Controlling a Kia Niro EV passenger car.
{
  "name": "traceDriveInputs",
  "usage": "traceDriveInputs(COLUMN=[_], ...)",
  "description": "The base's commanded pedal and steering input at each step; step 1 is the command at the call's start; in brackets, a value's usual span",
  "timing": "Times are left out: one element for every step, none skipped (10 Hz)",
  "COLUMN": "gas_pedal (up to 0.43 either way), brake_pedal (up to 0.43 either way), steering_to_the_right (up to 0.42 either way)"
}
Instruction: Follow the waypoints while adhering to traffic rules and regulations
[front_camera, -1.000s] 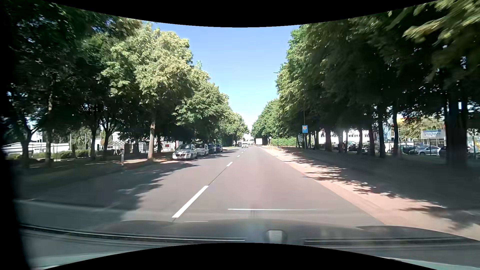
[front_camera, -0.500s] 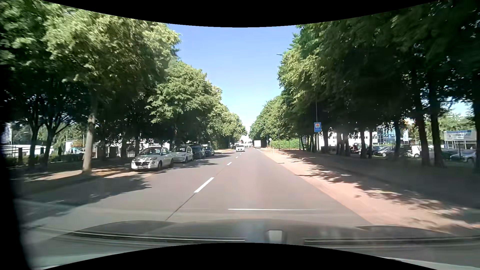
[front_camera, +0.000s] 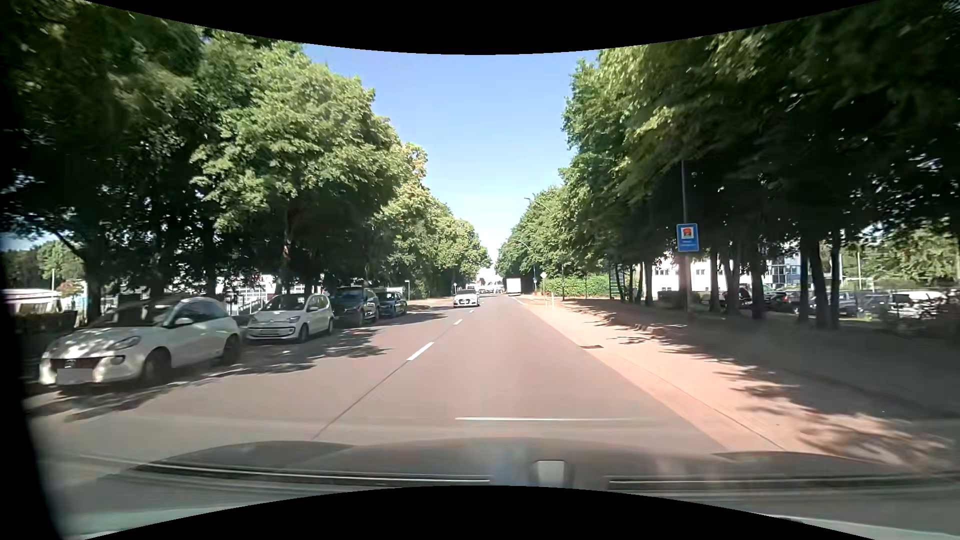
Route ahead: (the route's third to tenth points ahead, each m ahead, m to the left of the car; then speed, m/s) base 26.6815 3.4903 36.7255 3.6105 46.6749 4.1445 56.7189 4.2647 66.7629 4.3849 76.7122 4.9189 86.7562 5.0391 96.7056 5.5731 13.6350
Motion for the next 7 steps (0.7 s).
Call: traceDriveInputs(gas_pedal=[0.189, 0.189, 0.189, 0.189, 0.189, 0.189, 0.189], brake_pedal=[0.006, 0.006, 0.006, 0.006, 0.006, 0.006, 0.006], steering_to_the_right=[-0.002, -0.002, -0.002, -0.002, -0.002, -0.002, 0.0])
